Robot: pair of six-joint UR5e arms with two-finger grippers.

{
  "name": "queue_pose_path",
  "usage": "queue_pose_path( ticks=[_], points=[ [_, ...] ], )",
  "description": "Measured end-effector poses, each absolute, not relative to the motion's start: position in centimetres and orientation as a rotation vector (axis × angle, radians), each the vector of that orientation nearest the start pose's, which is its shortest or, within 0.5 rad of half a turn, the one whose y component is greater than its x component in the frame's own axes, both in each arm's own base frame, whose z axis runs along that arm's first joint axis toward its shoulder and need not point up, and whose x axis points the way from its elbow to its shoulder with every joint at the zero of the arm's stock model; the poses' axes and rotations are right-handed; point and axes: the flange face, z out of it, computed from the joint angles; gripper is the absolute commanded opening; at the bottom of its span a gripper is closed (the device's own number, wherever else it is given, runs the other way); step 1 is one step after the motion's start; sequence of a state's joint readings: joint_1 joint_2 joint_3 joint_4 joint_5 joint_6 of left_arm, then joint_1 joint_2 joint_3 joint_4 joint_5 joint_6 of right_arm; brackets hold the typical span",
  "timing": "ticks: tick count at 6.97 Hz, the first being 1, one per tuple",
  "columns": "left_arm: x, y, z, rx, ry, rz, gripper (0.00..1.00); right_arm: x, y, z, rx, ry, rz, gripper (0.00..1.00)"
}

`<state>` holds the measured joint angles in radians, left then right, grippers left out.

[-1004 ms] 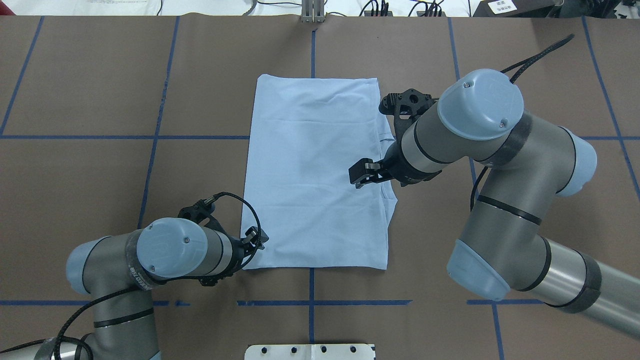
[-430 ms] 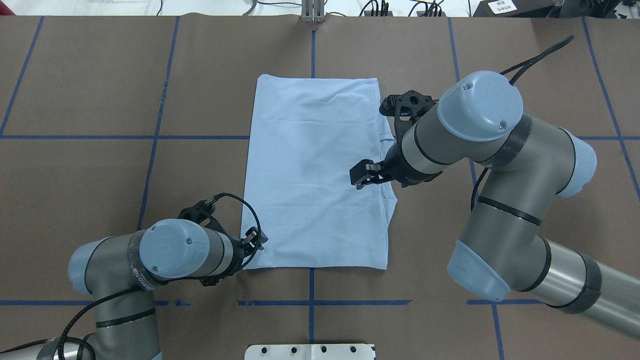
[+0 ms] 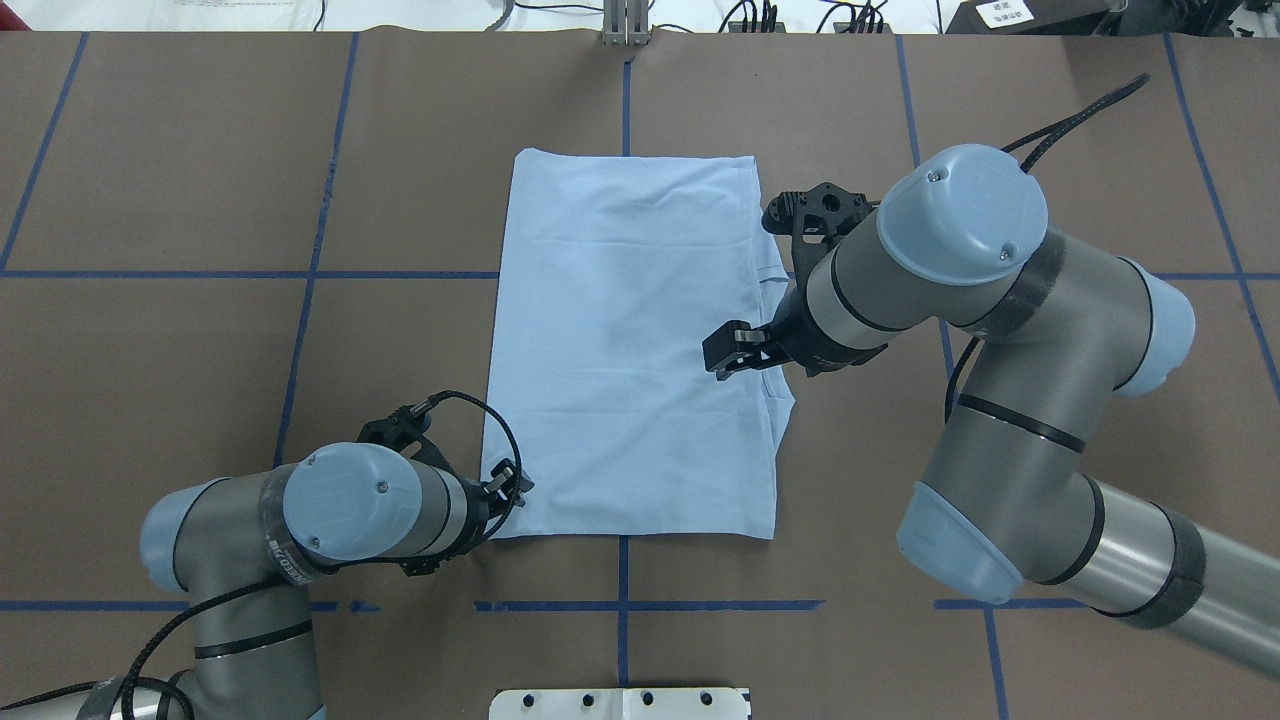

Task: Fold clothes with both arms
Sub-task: 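Move both grippers to the shirt's near corners and grasp them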

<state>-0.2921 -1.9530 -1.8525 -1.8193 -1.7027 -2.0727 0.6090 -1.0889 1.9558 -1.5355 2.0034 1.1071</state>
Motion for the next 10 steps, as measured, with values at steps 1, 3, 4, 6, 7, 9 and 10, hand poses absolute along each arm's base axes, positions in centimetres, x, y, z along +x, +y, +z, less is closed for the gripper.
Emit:
queue_pose_path(
  ticks=[1, 3, 4, 6, 7, 9, 10],
  points=[
    [54.7, -28.9, 29.7, -0.224, 0.911, -0.676, 0.61, -42.6, -40.9, 21.8, 0.107, -0.967, -0.061, 1.0],
    [54.8, -28.7, 29.7, -0.231, 0.909, -0.687, 0.19, -42.6, -40.9, 21.8, 0.107, -0.967, -0.062, 1.0],
    [54.8, -28.7, 29.6, -0.234, 0.91, -0.691, 0.02, -42.6, -40.9, 21.8, 0.108, -0.967, -0.062, 1.0],
    [54.8, -28.7, 29.2, -0.237, 0.918, -0.693, 0.0, -42.5, -40.8, 21.8, 0.108, -0.968, -0.062, 1.0],
    [54.5, -28.7, 28.7, -0.237, 0.927, -0.692, 0.0, -42.5, -40.8, 21.9, 0.107, -0.967, -0.061, 1.0],
    [52.9, -28.2, 26.5, -0.238, 0.938, -0.68, 0.0, -42.8, -40.4, 22.5, 0.073, -0.962, -0.018, 1.0],
    [51.8, -27.8, 25.0, -0.24, 0.945, -0.672, 0.0, -43.9, -39.2, 22.9, 0.032, -0.953, 0.049, 1.0]
  ],
)
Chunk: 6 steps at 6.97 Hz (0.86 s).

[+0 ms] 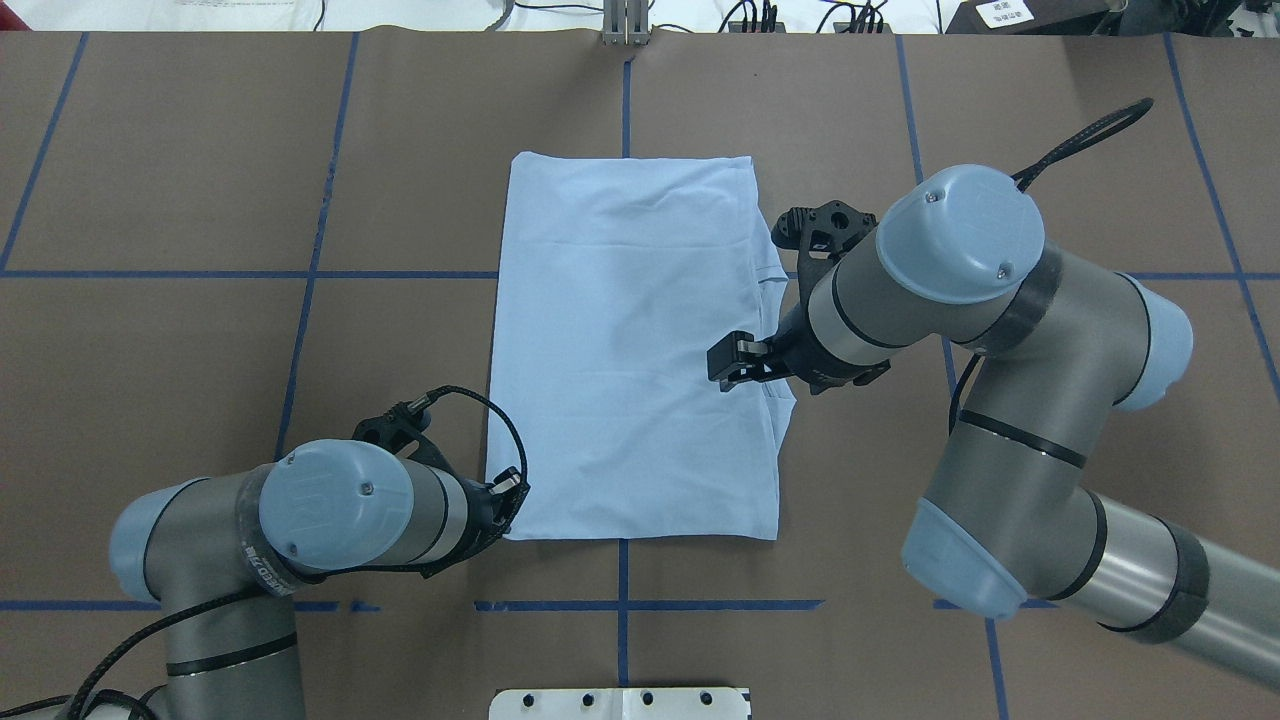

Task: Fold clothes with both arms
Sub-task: 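Move both grippers to the shirt's near corners and grasp them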

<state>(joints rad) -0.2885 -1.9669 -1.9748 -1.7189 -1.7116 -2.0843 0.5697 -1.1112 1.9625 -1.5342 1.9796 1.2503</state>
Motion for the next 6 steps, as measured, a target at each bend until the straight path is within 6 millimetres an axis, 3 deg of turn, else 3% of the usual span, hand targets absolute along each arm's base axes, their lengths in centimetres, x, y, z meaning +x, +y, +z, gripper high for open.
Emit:
queue_pose_path(
  ticks=[3, 6],
  points=[
    [51.1, -27.5, 23.2, -0.243, 0.959, -0.662, 0.0, -49.5, -32.7, 24.2, -0.061, -0.898, 0.27, 1.0],
    [51.3, -27.5, 23.2, -0.243, 0.957, -0.662, 0.0, -51.7, -28.9, 28.1, -0.064, -0.867, 0.321, 1.0]
  ],
)
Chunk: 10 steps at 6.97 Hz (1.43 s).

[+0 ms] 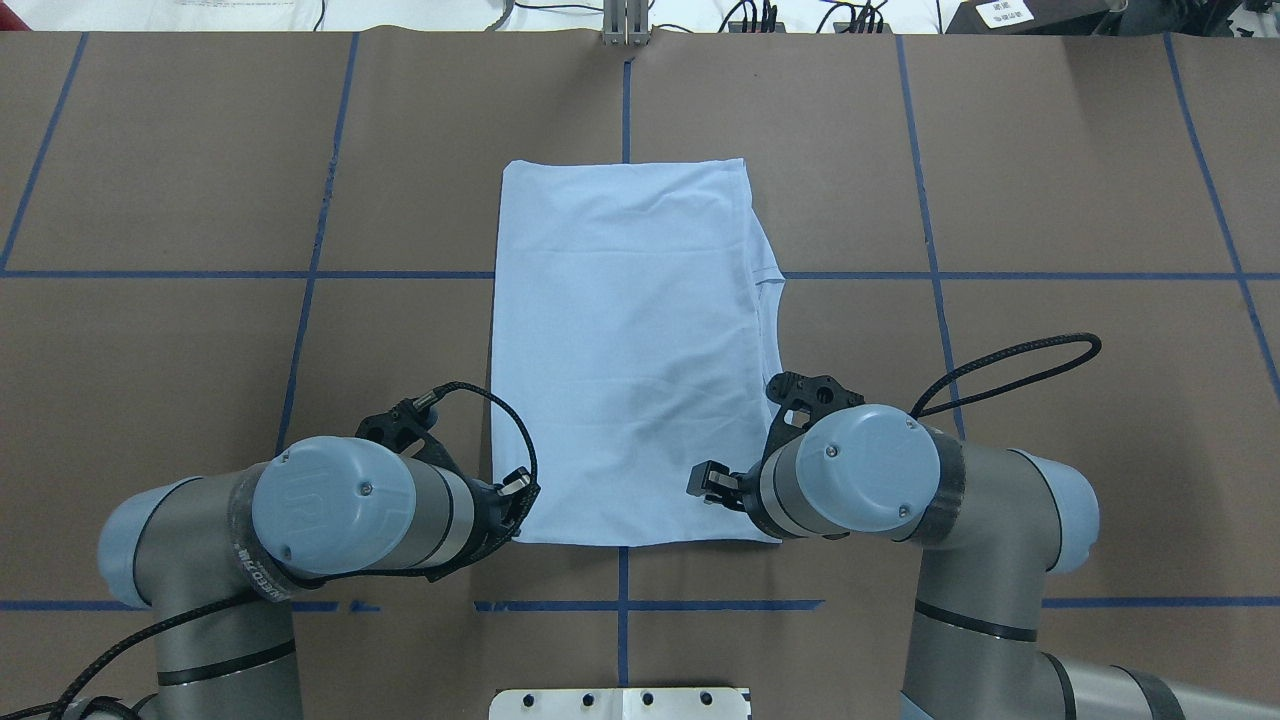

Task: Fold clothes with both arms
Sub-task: 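Move both grippers to the shirt's near corners and grasp them, then lift the near end with both grippers and fold it away from the robot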

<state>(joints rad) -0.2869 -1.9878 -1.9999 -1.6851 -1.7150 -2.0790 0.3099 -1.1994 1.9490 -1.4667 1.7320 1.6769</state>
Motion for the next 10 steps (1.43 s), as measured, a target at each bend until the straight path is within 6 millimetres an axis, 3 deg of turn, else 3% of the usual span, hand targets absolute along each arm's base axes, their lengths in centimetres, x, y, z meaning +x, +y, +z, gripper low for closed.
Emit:
queue_pose_path(
  ticks=[5, 10],
  points=[
    [51.4, -27.6, 23.0, -0.241, 0.962, -0.657, 0.0, -54.0, -26.0, 30.7, -0.068, -0.827, 0.366, 1.0],
    [51.5, -27.6, 22.8, -0.24, 0.964, -0.655, 0.0, -54.3, -27.3, 31.5, -0.061, -0.808, 0.393, 1.0]
  ],
)
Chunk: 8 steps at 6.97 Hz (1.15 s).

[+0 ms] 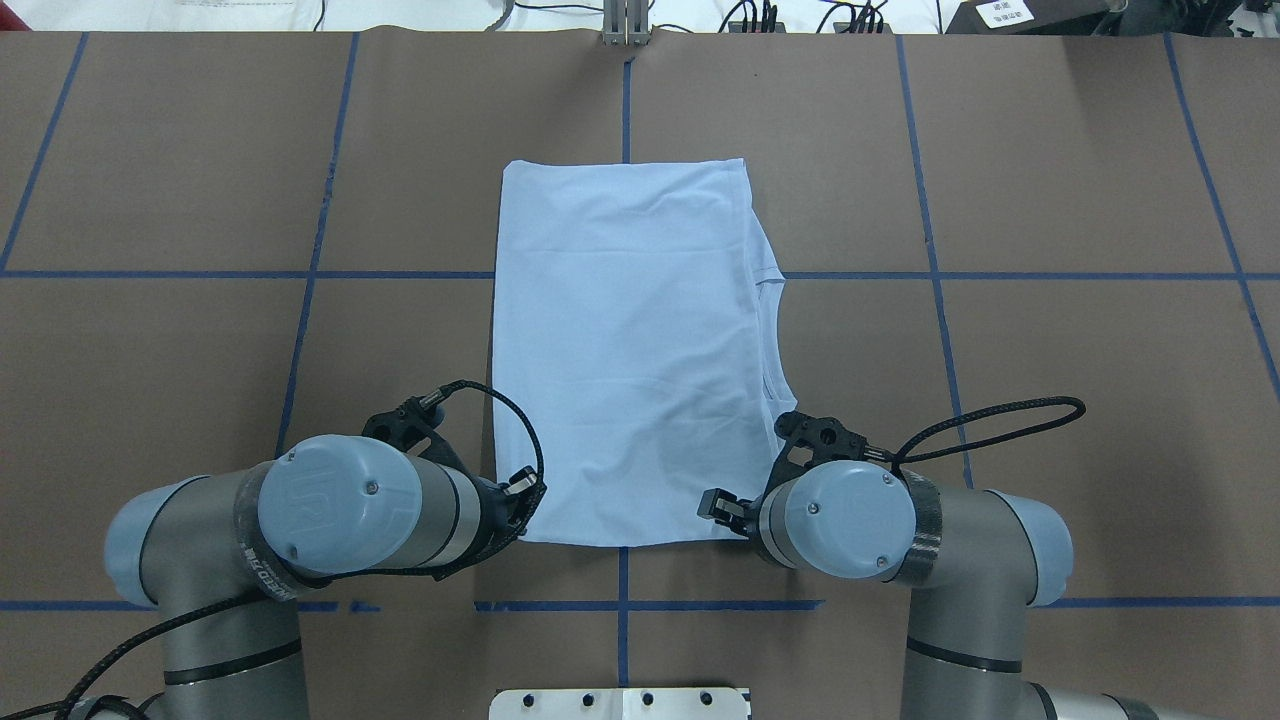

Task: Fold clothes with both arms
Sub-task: 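Lift the near end with both grippers and fold it away from the robot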

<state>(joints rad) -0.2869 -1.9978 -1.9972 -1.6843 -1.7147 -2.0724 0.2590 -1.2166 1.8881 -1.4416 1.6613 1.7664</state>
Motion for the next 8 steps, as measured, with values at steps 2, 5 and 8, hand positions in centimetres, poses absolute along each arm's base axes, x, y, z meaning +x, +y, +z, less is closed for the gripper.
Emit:
queue_pose_path(
  ticks=[2, 5, 8],
  points=[
    [51.4, -27.6, 22.7, -0.24, 0.966, -0.655, 0.0, -54.5, -27.6, 32.1, -0.06, -0.796, 0.4, 0.98],
    [51.3, -27.6, 22.7, -0.239, 0.966, -0.655, 0.0, -54.9, -27.7, 31.0, -0.062, -0.812, 0.4, 0.2],
    [51.4, -27.6, 22.7, -0.239, 0.965, -0.655, 0.0, -54.9, -28.0, 30.1, -0.058, -0.826, 0.397, 0.0]
  ],
)
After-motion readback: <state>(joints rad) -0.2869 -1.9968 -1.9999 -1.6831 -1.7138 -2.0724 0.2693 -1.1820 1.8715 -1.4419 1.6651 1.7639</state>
